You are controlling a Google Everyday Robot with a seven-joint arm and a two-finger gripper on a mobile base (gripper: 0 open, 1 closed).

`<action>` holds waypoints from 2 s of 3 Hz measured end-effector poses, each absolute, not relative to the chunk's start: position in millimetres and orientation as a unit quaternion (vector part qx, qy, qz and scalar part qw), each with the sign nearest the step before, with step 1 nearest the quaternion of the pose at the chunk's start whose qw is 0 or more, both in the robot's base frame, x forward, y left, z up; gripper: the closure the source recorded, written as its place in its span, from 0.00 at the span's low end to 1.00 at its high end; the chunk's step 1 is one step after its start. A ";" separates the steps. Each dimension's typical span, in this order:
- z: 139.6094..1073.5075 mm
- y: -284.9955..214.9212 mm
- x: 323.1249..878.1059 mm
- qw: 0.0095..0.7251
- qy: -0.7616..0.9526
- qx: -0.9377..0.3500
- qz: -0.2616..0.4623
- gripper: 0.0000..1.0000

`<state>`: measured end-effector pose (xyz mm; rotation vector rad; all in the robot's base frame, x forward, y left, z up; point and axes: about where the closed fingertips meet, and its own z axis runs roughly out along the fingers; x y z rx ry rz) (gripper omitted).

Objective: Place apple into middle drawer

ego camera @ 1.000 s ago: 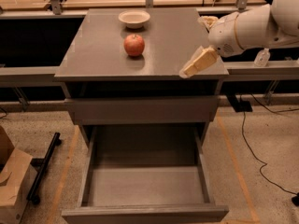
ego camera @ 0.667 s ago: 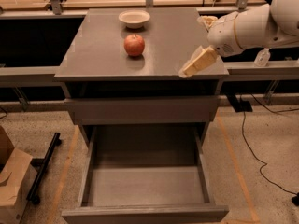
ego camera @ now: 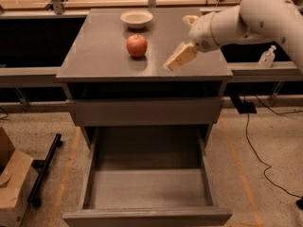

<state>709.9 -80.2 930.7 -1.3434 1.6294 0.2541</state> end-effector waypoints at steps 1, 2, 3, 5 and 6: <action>916.9 -53.2 751.0 0.494 0.670 -0.541 0.119 0.00; 905.4 -26.0 787.7 0.505 0.663 -0.536 0.133 0.00; 886.7 8.9 830.8 0.517 0.656 -0.527 0.160 0.00; 871.1 64.9 847.4 0.516 0.633 -0.538 0.209 0.18; 868.1 74.5 840.2 0.513 0.626 -0.544 0.222 0.42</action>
Offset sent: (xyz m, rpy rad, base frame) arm 0.1266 0.0823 -0.0347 0.1243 -0.0128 0.0166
